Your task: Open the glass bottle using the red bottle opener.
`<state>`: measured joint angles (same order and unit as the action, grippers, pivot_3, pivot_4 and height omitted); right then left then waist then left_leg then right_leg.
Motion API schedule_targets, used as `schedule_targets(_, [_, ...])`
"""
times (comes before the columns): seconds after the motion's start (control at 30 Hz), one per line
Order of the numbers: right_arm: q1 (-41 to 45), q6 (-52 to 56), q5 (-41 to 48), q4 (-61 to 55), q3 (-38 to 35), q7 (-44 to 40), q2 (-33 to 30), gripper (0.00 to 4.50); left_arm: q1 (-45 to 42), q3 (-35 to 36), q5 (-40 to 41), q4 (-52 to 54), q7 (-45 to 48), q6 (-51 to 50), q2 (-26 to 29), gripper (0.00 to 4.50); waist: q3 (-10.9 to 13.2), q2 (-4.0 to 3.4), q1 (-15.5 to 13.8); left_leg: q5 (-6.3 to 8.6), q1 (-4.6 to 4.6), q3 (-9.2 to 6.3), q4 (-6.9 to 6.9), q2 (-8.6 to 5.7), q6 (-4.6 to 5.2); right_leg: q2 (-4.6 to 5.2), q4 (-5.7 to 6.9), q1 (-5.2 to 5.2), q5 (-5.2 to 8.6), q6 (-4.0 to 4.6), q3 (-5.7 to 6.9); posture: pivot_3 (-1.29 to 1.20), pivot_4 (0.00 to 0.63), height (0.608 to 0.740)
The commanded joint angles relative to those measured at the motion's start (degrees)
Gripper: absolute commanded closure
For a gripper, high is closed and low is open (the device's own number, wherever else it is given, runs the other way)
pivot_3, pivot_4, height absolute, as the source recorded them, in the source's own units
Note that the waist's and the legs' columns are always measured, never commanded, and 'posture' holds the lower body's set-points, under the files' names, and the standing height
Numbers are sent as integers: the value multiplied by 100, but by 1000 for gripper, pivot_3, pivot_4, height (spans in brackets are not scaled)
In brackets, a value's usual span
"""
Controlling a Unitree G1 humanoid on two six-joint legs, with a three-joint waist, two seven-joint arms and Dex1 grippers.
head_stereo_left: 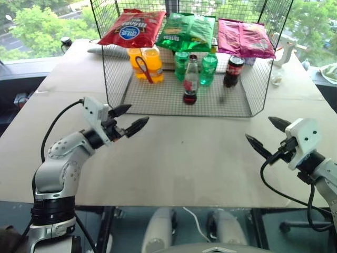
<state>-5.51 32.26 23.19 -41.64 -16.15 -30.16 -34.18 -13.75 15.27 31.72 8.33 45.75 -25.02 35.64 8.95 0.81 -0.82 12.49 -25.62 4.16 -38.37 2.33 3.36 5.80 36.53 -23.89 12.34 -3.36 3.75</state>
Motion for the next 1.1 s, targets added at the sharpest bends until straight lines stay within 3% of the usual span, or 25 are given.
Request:
schedule_targets(0.03, [50, -53, 143, -310, -87, 80, 44, 139, -126, 158, 59, 58, -185, 70, -65, 0, 0, 0, 1, 0, 0, 0, 0, 0, 0, 0, 0, 0, 0, 0, 0, 0, 150, 740])
schedule_targets(0.2, [66, -526, 262, -631, 24, 56, 323, 139, -523, 229, -232, -449, -878, 155, -271, 0, 0, 1, -9, 0, 0, -3, -1, 0, 0, -1, 1, 1, 1, -2, 1, 0, 150, 740])
schedule_targets(0.37, [257, -474, 1344, -1115, 77, -160, 389, 139, -1196, 235, -411, -1148, -1480, 138, -438, 0, 2, 2, -2, -1, 0, -2, -1, -5, 1, -4, 0, 4, 0, -5, 0, 0, 150, 740])
schedule_targets(0.8, [209, -722, 1203, -1626, 483, -76, 202, 139, -2768, -355, -1202, -2984, -1691, 783, -941, 0, 3, 8, -6, -1, 0, -7, -3, -14, 1, -15, 0, 10, -14, -14, 5, 0, 150, 740])
schedule_targets(1.1, [-174, -833, 735, -1763, 625, 185, 209, 139, -3942, -740, -1966, -4883, -1616, 2052, -1096, 0, 5, 15, -17, -1, -4, -4, -4, -17, 2, -13, -5, 10, -16, -25, 8, 0, 150, 740])
